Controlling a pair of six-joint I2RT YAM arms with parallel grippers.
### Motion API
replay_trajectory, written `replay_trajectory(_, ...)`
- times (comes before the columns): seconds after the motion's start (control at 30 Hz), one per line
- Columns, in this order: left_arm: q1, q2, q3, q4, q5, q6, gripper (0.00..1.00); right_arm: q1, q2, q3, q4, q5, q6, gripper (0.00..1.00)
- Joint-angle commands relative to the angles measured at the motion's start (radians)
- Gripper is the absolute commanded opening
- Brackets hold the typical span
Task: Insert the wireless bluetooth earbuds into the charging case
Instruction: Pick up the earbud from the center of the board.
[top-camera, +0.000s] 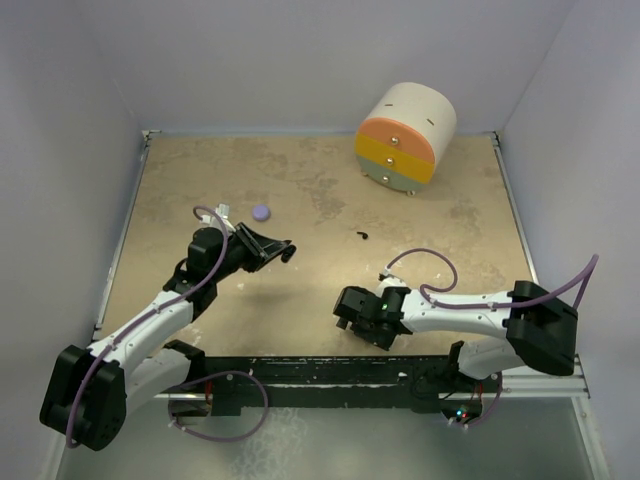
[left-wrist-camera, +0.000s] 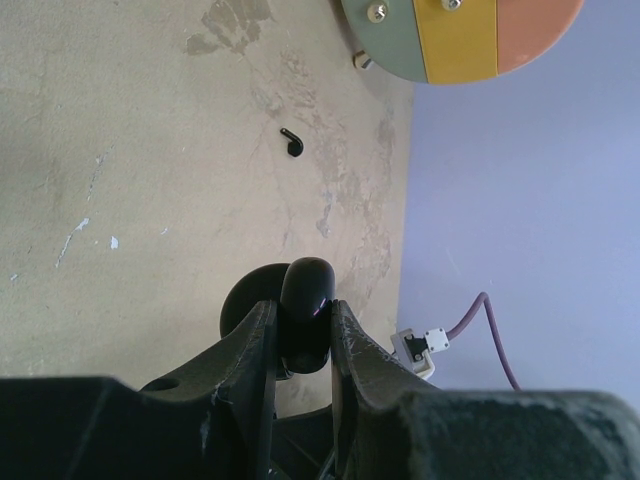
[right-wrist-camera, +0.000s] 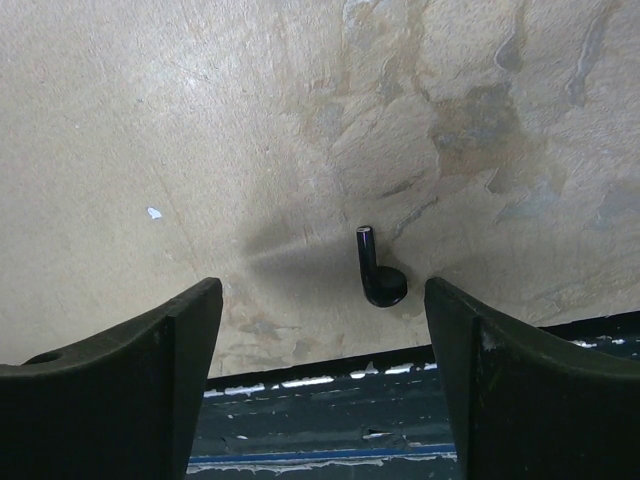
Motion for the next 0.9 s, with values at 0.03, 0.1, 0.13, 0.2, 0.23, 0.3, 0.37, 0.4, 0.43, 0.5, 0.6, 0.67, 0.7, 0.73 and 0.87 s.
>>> replay_trajectory(0.03, 0.011, -0.019, 0.006, 0.058, 0.02, 0.001, 0.0, 0.001, 0.001, 0.004, -0.035, -0.001, 0.0, 0.82)
replay_trajectory(0.1, 0.012, -0.019, 0.008, 0.056, 0.022, 0.002, 0.0, -0.001, 0.0, 0.003, -0.035, 0.003, 0.004, 0.8)
replay_trajectory(0.13, 0.012, -0.019, 0.01, 0.053, 0.023, 0.004, 0.0, -0.003, 0.0, 0.002, -0.034, 0.003, 0.005, 0.8)
replay_trajectory(0.2, 0.014, -0.019, 0.012, 0.048, 0.024, 0.007, 0.0, -0.003, 0.002, -0.003, -0.027, 0.001, 0.005, 0.77)
replay_trajectory(0.23, 0.015, -0.019, 0.012, 0.046, 0.024, 0.008, 0.0, -0.004, 0.003, -0.009, -0.021, 0.001, 0.005, 0.74)
replay_trajectory(0.3, 0.015, -0.018, 0.012, 0.046, 0.027, 0.009, 0.0, -0.005, 0.005, -0.016, -0.009, 0.0, 0.005, 0.73)
replay_trajectory(0.37, 0.017, -0.018, 0.016, 0.043, 0.028, 0.01, 0.0, -0.005, 0.005, -0.02, -0.004, -0.001, 0.007, 0.68)
replay_trajectory(0.4, 0.018, -0.018, 0.015, 0.042, 0.027, 0.012, 0.0, -0.005, 0.005, -0.021, -0.003, 0.0, 0.01, 0.66)
replay_trajectory(0.43, 0.019, -0.02, 0.016, 0.039, 0.028, 0.013, 0.0, -0.005, 0.003, -0.024, -0.002, 0.0, 0.012, 0.66)
replay_trajectory(0.5, 0.021, -0.02, 0.017, 0.034, 0.029, 0.015, 0.0, -0.004, -0.002, -0.031, 0.003, -0.001, 0.02, 0.64)
replay_trajectory(0.6, 0.023, -0.019, 0.018, 0.033, 0.031, 0.016, 0.0, -0.004, -0.009, -0.039, 0.007, 0.001, 0.029, 0.61)
replay_trajectory(0.67, 0.024, -0.021, 0.019, 0.029, 0.031, 0.018, 0.0, -0.005, -0.007, -0.039, 0.006, 0.0, 0.036, 0.61)
replay_trajectory(0.7, 0.025, -0.021, 0.018, 0.027, 0.033, 0.018, 0.0, -0.005, -0.006, -0.039, 0.007, 0.0, 0.04, 0.59)
replay_trajectory(0.73, 0.025, -0.021, 0.019, 0.025, 0.032, 0.019, 0.0, -0.004, -0.004, -0.039, 0.007, 0.003, 0.043, 0.58)
replay_trajectory(0.87, 0.03, -0.019, 0.028, 0.011, 0.036, 0.024, 0.0, -0.003, -0.001, -0.046, 0.007, 0.002, 0.068, 0.56)
